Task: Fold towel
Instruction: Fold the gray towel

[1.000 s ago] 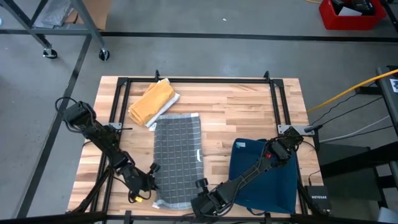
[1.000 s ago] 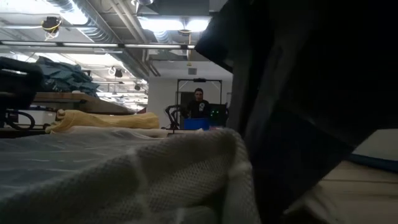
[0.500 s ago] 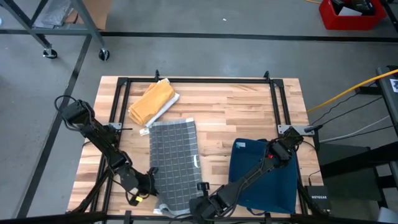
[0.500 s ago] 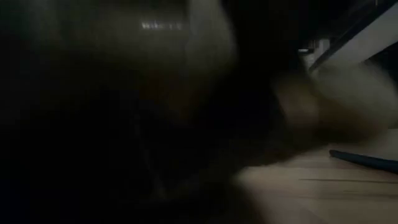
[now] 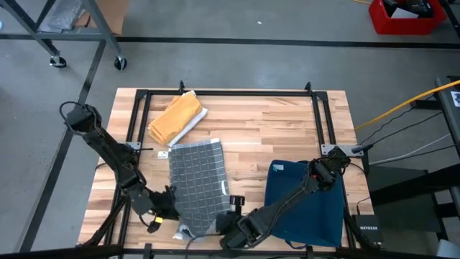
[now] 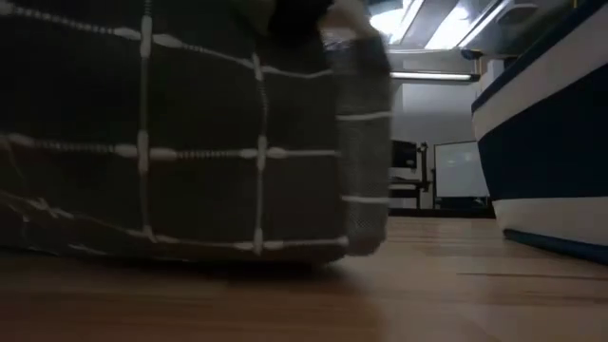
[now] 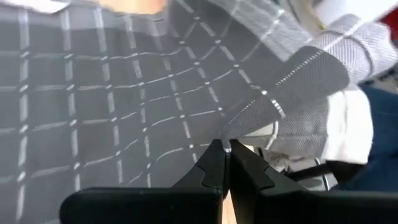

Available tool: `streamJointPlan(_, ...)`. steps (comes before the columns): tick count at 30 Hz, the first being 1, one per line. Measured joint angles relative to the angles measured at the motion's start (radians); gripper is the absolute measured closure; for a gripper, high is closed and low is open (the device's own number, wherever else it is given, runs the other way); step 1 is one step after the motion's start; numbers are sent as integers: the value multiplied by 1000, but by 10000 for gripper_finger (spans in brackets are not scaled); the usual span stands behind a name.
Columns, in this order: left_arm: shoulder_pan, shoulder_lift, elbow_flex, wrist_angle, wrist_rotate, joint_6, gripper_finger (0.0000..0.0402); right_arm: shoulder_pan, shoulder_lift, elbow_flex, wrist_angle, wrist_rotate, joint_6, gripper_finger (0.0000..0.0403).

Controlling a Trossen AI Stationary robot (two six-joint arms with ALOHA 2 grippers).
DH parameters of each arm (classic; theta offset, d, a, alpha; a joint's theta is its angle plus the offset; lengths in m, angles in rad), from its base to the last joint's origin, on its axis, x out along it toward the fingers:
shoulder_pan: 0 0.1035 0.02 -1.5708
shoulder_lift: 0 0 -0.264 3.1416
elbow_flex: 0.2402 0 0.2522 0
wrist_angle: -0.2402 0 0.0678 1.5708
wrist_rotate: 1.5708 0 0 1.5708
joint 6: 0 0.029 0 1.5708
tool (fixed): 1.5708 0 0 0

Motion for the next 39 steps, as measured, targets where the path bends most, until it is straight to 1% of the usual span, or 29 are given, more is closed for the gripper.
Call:
streamJointPlan(2,-6,-28,0,-50,-17,-66,400,-14,0,11,-5,0,13,399)
streamJointPlan(8,-30,-80,0,-170,-52,-332,401,-67,-1,14,-7,-1,17,400)
streamJointPlan(13,-50,-86,0,-282,-57,-551,401,-141,-1,14,-12,1,7,400)
streamJointPlan(17,-63,-86,0,-382,-59,-778,401,-198,-1,14,-16,-4,-12,400)
streamJointPlan(21,-79,-86,0,-494,-61,-933,401,-249,-1,14,-15,-10,-35,400)
streamJointPlan(24,-80,-86,0,-583,-66,-1001,401,-281,-1,14,-14,-28,-72,400)
streamJointPlan(27,-79,-86,0,-637,-67,-1028,400,-306,-1,14,-10,-54,-97,394)
streamJointPlan(33,-77,-86,1,-688,-51,-1034,398,-343,-1,14,-22,-55,-128,366)
streamJointPlan(36,-77,-86,1,-728,-51,-1099,395,-361,-1,13,-20,-68,-151,353)
streamJointPlan(39,-77,-86,1,-786,-51,-1180,383,-374,-1,13,-17,-101,-155,331)
